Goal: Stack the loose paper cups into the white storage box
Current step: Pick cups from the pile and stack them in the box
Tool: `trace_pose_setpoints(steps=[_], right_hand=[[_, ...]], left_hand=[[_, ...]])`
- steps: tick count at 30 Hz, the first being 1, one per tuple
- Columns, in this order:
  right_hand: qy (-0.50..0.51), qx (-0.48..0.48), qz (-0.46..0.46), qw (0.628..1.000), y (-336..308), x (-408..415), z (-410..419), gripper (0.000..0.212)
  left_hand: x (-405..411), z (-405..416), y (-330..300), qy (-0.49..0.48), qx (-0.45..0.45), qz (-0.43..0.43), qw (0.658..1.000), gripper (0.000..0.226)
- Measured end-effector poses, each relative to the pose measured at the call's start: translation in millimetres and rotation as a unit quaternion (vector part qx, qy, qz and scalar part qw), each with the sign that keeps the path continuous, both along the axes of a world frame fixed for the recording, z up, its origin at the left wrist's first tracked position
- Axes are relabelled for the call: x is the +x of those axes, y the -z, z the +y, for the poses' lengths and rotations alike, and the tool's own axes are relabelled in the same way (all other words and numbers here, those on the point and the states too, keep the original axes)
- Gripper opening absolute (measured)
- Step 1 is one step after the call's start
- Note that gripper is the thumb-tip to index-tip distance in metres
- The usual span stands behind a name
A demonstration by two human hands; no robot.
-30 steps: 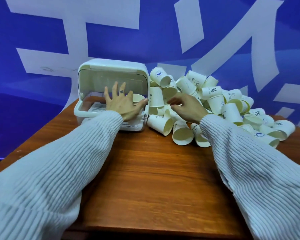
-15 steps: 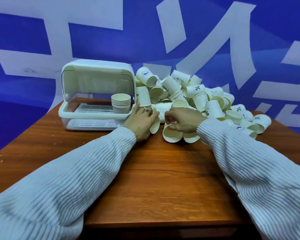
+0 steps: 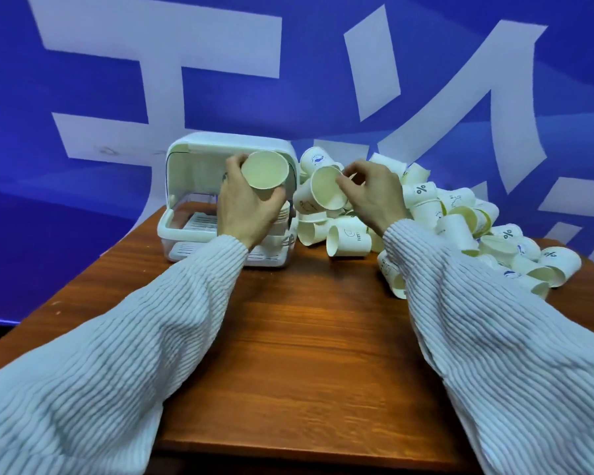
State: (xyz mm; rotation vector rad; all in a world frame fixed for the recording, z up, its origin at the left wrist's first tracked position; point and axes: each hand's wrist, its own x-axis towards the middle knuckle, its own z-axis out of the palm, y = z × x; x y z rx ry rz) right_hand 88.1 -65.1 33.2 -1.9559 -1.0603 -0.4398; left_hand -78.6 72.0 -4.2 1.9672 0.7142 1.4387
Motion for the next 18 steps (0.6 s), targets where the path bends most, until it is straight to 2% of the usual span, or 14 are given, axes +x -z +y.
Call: trace_pose_setpoints(steps=[3, 6, 9, 13, 18], right_hand=[[0.005, 0.005, 0.016, 1.000, -13, -18, 31, 0.021], [-0.005, -0.018, 0.044, 0.999, -16, -28, 59, 0.022], [-0.001, -0.037, 0.028, 0.999, -12, -32, 78, 0.022], [0.024, -0.109, -0.023, 0.993, -10, -36, 93, 0.023], [0.036, -0.179, -0.006, 0.983, 0, -37, 107, 0.022]], left_hand=[[-14, 14, 1, -0.032, -0.030, -0.031, 0.999, 0.071], [-26, 23, 7, -0.052, -0.032, -0.023, 0.998, 0.071], [-36, 27, 12, -0.049, -0.041, -0.014, 0.998, 0.072], [-44, 35, 18, -0.048, -0.036, -0.012, 0.998, 0.074], [-49, 44, 18, -0.037, -0.042, -0.001, 0.998, 0.075]])
